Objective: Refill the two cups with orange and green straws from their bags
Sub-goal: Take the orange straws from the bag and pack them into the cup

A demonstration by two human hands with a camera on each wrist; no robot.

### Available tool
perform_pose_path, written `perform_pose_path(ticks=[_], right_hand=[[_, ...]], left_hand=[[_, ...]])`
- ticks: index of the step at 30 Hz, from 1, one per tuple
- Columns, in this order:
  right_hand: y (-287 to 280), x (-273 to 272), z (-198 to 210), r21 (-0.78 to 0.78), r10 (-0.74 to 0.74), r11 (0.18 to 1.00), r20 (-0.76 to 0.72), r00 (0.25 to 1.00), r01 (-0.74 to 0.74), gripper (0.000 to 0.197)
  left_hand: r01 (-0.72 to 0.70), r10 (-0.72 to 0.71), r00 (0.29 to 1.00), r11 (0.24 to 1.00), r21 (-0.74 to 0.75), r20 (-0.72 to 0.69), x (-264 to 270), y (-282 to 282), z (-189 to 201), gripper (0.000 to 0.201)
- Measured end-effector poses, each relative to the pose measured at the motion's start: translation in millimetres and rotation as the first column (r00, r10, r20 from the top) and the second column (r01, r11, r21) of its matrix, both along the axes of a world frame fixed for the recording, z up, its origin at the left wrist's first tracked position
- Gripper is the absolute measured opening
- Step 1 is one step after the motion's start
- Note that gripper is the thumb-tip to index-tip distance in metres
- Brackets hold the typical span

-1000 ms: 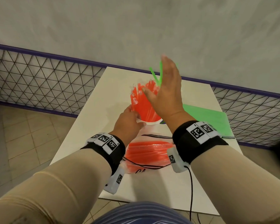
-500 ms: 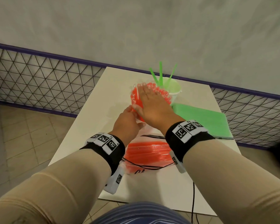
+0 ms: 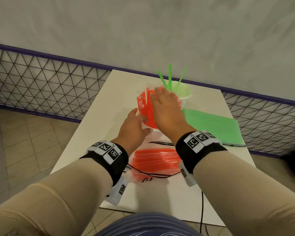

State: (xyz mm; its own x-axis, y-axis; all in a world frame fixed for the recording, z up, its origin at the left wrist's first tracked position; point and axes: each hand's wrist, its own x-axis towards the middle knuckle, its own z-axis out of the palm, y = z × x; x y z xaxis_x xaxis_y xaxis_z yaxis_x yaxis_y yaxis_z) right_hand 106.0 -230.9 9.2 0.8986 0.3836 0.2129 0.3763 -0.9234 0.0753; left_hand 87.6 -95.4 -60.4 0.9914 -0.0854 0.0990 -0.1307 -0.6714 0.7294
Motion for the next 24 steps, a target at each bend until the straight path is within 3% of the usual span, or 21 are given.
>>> perform_pose_path(ticks=[2,4,6,8,10,12,14,17,19,24], right_hand=[[2,-12,2,0.178,0.101,0.971,0.309,0.946,-0.162,0.054],[3,-28,0,0.277,0.212,0.888,0.46,0.862,-0.366,0.037],[5,-51,-3,0.298,0.328,0.845,0.367,0.871,-0.444,0.031],[8,-69,-14,0.243,0.411,0.867,0.15,0.899,-0.436,0.025],[8,-74,-36,0.093,0.368,0.93,-0.226,0.902,-0.356,0.023],[2,-71,-60,-0.025,0.258,0.954,-0.441,0.86,-0.3,0.023],[-6,-70,-78,-0.015,0.213,0.967,-0.507,0.835,-0.256,0.027],[-11,-69,-96,-0.003,0.183,0.975,-0.566,0.804,-0.224,0.054],[-10,-70,-100,-0.034,0.187,0.969,-0.556,0.81,-0.246,0.057],[-5,-70,-100,-0.082,0.219,0.95,-0.519,0.826,-0.303,0.051]], left_hand=[[-0.06,0.076,0.986,0.992,-0.107,0.151,-7,5,-4,0.02],[-0.116,0.155,0.96,0.978,-0.172,0.235,-14,13,-9,0.016],[-0.085,0.118,0.975,0.981,-0.172,0.188,-19,21,-14,0.012],[0.04,-0.036,0.998,0.996,-0.08,0.056,-23,27,-22,0.018],[0.15,-0.145,0.985,0.988,0.046,-0.095,-25,29,-32,0.014],[0.22,-0.194,0.968,0.962,0.16,-0.162,-29,30,-38,0.003],[0.314,-0.26,0.94,0.913,0.262,-0.22,-31,30,-44,0.02],[0.398,-0.264,0.882,0.861,0.318,-0.389,-34,29,-53,0.068],[0.468,-0.277,0.837,0.809,0.356,-0.472,-35,27,-57,0.089],[0.523,-0.309,0.817,0.752,0.4,-0.487,-35,27,-56,0.098]])
